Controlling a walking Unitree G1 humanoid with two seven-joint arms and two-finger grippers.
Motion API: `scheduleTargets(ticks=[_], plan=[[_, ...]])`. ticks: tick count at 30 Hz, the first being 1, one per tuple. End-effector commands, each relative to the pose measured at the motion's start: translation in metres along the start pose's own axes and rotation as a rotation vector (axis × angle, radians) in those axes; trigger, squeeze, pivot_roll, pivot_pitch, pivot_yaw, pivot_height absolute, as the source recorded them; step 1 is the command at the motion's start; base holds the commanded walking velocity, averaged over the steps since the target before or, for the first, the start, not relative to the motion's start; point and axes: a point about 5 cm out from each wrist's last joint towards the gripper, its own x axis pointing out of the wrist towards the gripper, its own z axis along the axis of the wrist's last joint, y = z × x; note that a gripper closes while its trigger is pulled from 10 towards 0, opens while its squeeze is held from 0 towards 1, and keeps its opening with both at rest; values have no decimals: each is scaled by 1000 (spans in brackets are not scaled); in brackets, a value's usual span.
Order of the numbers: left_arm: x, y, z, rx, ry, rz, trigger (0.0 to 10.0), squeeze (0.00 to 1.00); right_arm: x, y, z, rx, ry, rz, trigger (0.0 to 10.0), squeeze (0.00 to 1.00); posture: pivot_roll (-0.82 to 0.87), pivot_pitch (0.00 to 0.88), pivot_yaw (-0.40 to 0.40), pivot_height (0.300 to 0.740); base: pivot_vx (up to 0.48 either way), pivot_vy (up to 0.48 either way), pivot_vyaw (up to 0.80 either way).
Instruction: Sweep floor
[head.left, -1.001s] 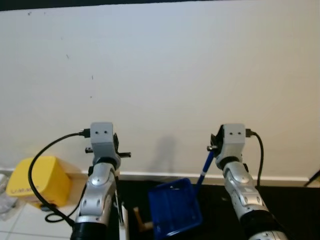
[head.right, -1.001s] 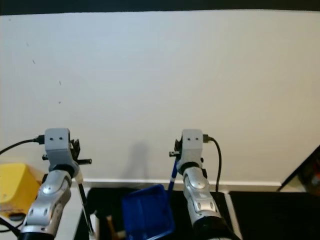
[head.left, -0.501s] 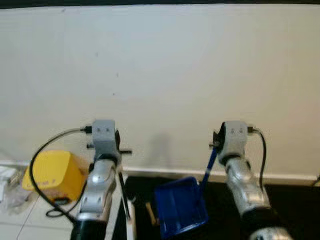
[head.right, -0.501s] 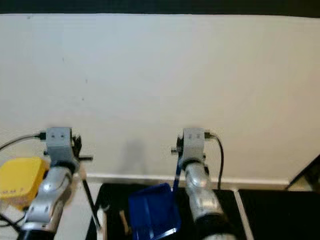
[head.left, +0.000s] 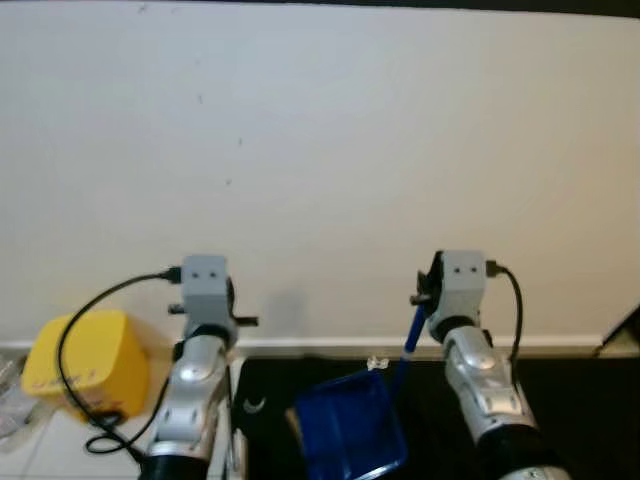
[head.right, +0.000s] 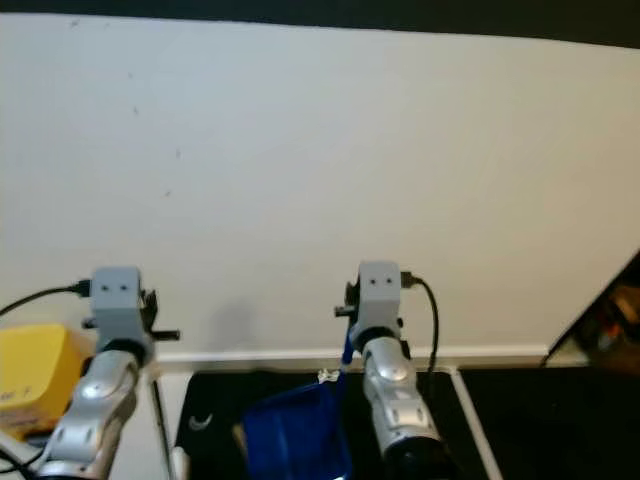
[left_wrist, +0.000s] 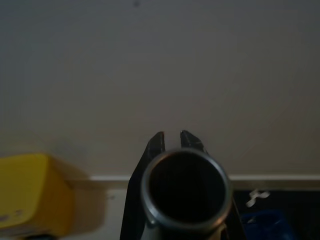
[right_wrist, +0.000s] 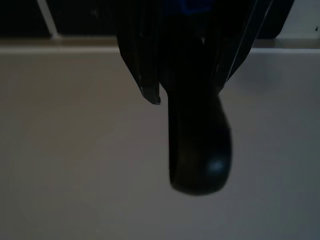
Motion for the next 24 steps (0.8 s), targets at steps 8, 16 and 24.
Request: scheduleTargets(ticks=[8,16,24], plan=[[3,-5,7,13,-28,-19,10000,0,1,-2,8,18,-42,-13,10000,0,19,69,88,740,0,-462,0],[3,-6,7,14,-27,-24,10000,0,0,-3,6,20,-37,-19,10000,0,20,78,92,740,0,-456,0],[3,-7,9,1,-38,-31,10000,0,0,-3,5,22,-34,-21,10000,0,20,78,92,740,0,-112,0]])
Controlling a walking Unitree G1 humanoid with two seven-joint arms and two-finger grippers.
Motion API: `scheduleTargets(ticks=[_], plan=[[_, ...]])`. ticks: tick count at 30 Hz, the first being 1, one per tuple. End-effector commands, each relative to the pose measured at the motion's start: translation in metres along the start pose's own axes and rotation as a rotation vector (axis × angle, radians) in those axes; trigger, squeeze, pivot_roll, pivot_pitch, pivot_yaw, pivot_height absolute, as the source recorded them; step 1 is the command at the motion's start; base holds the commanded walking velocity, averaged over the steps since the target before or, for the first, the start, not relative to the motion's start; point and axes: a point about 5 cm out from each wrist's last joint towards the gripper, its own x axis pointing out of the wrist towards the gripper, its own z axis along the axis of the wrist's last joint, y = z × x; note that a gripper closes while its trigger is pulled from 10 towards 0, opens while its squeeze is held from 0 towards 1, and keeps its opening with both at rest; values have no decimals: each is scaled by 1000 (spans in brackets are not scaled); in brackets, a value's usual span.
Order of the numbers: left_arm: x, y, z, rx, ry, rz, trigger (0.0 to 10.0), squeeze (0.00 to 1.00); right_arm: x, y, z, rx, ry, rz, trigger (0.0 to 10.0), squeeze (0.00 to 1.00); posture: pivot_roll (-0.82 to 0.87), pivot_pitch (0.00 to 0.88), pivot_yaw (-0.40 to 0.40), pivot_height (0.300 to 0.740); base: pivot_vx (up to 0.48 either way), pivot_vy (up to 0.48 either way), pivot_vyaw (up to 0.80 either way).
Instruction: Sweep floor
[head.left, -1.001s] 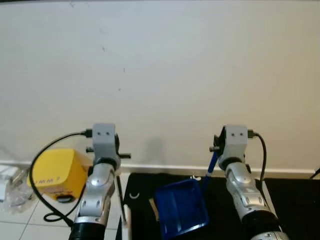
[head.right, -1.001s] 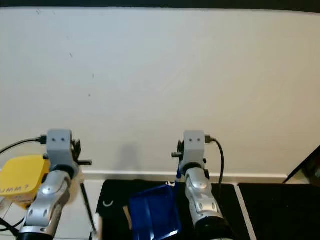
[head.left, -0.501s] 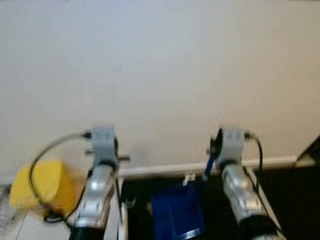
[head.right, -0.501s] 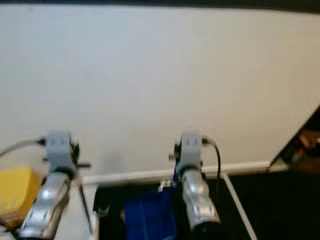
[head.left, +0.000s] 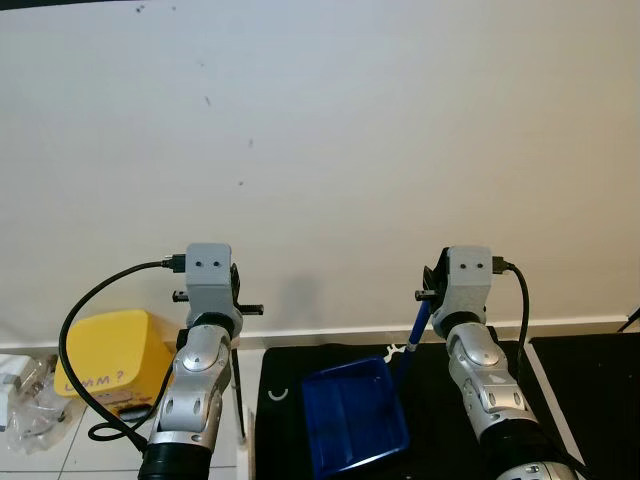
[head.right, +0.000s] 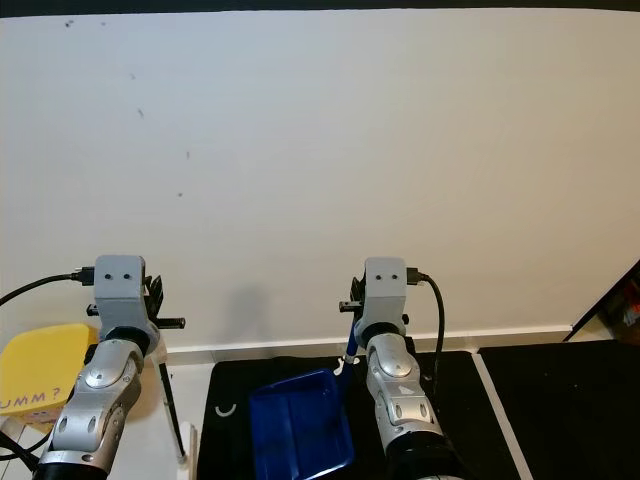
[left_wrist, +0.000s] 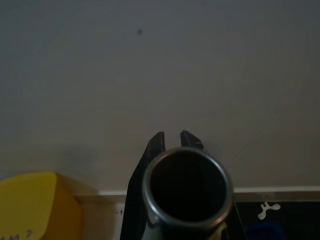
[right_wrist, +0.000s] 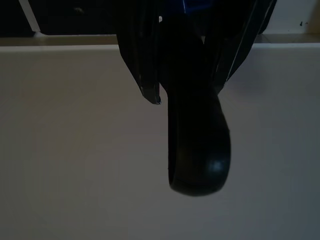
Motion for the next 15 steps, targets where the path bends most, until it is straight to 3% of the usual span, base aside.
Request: scheduleTargets(ticks=[1,15], plan=[[0,-1,3,7,-17,-7,10000,0,-1,-3,2,14,-22,-13,10000,0,20,78,92,740,0,0,0],[-1,0,1,16,-7,1,10000,0,-1,-2,2,13,-21,-9,10000,0,24,79,86,740,0,0,0]])
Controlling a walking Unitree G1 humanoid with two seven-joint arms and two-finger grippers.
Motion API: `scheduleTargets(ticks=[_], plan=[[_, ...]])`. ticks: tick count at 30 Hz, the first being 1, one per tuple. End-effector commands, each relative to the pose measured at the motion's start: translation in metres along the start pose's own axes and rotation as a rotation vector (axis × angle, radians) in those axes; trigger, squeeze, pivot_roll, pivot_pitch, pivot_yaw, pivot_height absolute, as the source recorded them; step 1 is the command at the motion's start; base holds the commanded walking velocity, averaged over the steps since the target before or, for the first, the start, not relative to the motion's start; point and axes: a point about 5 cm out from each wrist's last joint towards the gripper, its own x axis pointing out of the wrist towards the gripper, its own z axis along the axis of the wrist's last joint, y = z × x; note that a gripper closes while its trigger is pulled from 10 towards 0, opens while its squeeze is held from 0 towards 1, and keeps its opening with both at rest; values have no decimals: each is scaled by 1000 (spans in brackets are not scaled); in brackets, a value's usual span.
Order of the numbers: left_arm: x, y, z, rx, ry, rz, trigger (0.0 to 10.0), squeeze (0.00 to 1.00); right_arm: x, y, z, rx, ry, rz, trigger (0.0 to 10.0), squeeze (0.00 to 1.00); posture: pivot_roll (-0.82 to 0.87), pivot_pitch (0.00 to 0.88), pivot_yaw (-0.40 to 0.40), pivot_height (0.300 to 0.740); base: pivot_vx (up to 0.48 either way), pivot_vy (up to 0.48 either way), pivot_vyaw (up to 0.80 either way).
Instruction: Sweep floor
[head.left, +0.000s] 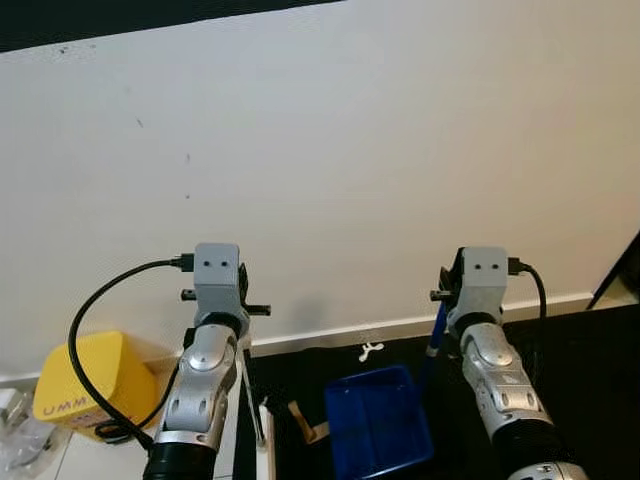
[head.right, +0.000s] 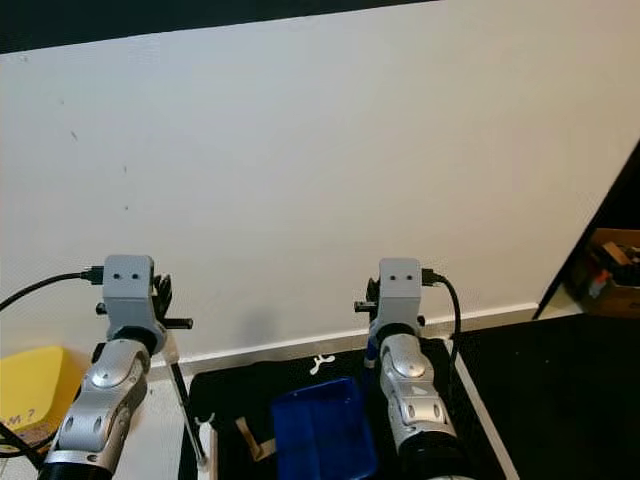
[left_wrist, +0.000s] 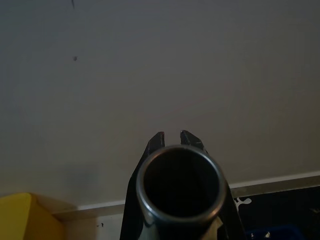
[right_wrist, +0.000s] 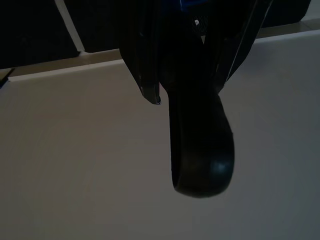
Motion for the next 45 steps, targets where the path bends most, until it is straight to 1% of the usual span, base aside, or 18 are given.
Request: scheduleTargets(ticks=[1,9,14,17,20,22,23,24,25,32,34,35,38,39,41,42,44,45], plan=[[-1,3,2,12,-9,18,10000,0,1,9,7,22,-38,26,10000,0,24,79,86,740,0,0,0],[-1,4,1,11,-8,24,10000,0,2,9,8,19,-38,28,10000,0,24,76,81,740,0,0,0],[-2,9,-2,16,-2,51,10000,0,3,9,10,25,-56,28,10000,0,33,63,72,740,0,0,0],[0,15,-4,20,4,77,10000,0,5,4,10,35,-59,12,10000,0,37,71,61,740,0,0,0],[3,21,-3,27,0,95,10000,0,6,0,8,-2,-56,17,10000,0,38,65,52,740,0,0,0],[5,29,-6,5,15,129,10000,0,5,-9,4,-30,-45,11,10000,0,41,60,51,740,0,0,0],[5,29,-6,5,15,129,10000,0,5,-9,4,-30,-45,11,10000,0,41,60,51,740,0,0,0],[6,30,-7,1,20,133,10000,0,6,-13,3,-34,-40,0,10000,0,41,60,51,740,0,0,0],[10,31,-5,6,12,128,10000,0,7,-23,4,-32,-36,-33,10000,0,44,80,45,740,0,0,0],[23,32,6,35,-33,118,10000,0,10,-34,9,-53,-48,-46,10000,0,32,108,51,740,0,0,0],[33,36,14,43,-60,122,10000,0,12,-40,10,-63,-54,-52,10000,0,34,145,52,740,0,0,0],[33,36,14,43,-60,122,10000,0,12,-40,10,-63,-54,-52,10000,0,34,145,52,740,0,0,0],[50,41,30,66,-98,106,10000,0,14,-43,18,-61,-97,-65,10000,0,27,222,61,740,0,0,0],[53,42,33,77,-103,103,10000,0,15,-43,20,-59,-111,-69,10000,0,27,222,61,740,0,0,0],[54,43,35,83,-107,103,10000,0,14,-43,22,-57,-124,-73,10000,0,31,241,62,740,0,0,0],[57,45,37,88,-110,106,10000,0,14,-44,25,-55,-141,-77,10000,0,39,266,62,740,0,0,0],[63,54,44,107,-117,124,10000,0,16,-46,32,-87,-173,-92,10000,0,40,322,65,740,0,0,0],[66,57,47,116,-120,128,10000,0,17,-47,34,-103,-181,-97,10000,0,40,322,65,740,0,0,0]])
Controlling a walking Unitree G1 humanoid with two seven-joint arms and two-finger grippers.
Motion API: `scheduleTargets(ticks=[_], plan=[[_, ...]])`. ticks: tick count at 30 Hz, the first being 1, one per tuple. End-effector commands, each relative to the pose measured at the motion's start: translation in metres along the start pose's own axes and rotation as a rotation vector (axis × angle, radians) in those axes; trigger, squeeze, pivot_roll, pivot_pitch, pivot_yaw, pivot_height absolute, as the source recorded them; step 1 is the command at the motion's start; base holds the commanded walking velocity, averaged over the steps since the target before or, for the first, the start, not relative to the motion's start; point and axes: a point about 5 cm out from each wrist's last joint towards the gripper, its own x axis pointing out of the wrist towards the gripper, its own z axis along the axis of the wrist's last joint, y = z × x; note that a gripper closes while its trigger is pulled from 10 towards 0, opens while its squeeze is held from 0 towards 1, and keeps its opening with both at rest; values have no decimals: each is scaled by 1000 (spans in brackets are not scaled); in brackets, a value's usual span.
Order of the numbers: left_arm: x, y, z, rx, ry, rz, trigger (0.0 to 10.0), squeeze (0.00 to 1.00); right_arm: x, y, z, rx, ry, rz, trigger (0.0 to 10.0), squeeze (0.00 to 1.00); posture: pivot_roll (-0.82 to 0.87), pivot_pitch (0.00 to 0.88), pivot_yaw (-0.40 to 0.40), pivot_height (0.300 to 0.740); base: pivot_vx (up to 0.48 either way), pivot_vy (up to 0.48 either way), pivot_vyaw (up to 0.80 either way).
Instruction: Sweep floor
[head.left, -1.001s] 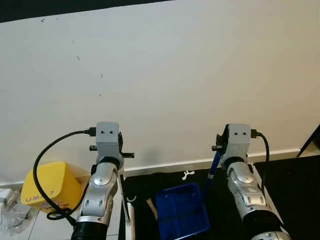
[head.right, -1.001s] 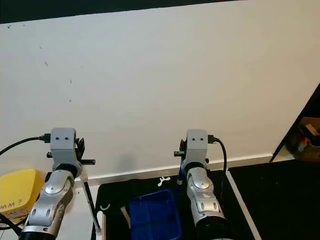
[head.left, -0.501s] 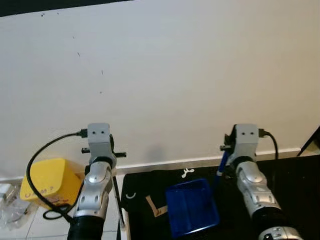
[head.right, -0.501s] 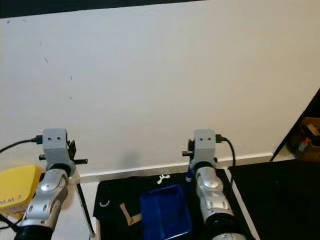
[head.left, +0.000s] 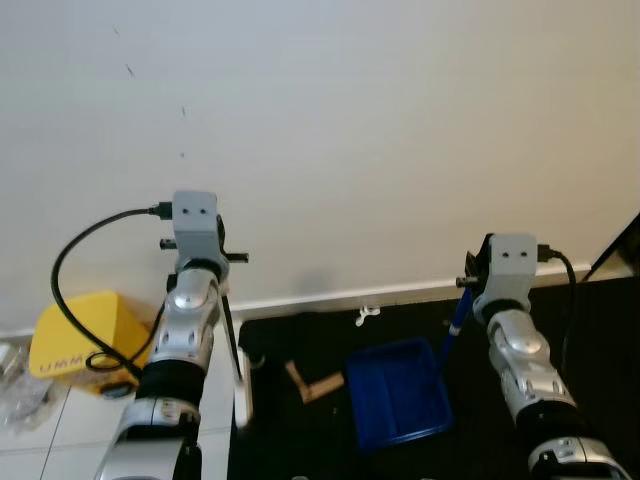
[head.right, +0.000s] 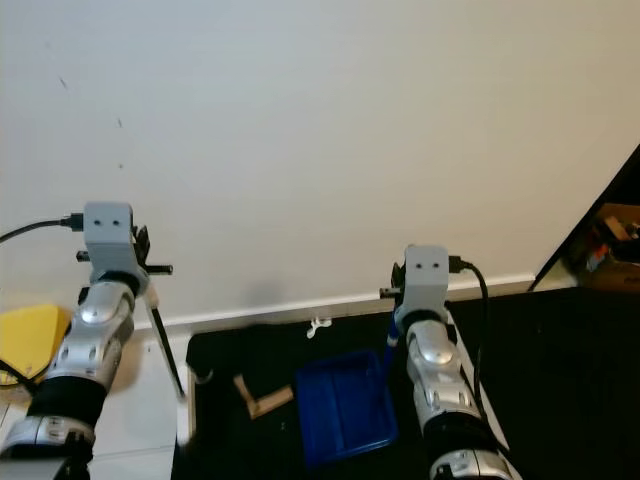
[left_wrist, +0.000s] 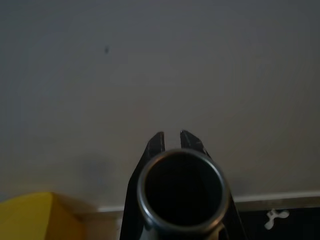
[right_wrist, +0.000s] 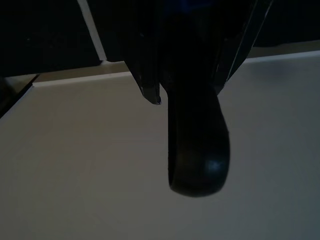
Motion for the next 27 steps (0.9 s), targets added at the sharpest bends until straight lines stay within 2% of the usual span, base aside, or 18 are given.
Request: scheduleTargets(ticks=[1,7,11,15,17,19,24,27], plan=[[5,18,1,59,7,23,10000,0,4,-6,11,-41,-62,-29,10000,0,40,344,69,740,0,0,0],[16,25,13,78,-15,-5,10000,0,8,-14,22,-67,-101,-79,10000,0,24,408,83,740,0,0,0],[23,30,22,62,-39,8,10000,0,8,-21,32,-57,-141,-105,10000,0,9,435,84,740,0,0,0],[28,34,35,53,-76,26,10000,0,8,-27,40,-14,-180,-127,10000,0,-15,465,87,740,0,0,0],[31,36,45,76,-119,39,10000,0,7,-31,49,39,-232,-162,10000,0,-27,469,88,740,0,0,0],[32,36,47,81,-133,46,10000,0,6,-32,53,54,-251,-174,10000,0,-36,465,90,740,0,0,0],[34,27,56,80,-200,6,10000,0,5,-34,62,111,-283,-192,10000,0,-49,455,92,740,0,0,0],[33,23,55,68,-207,-11,10000,0,4,-31,59,110,-273,-180,10000,0,-61,460,89,740,0,0,0]])
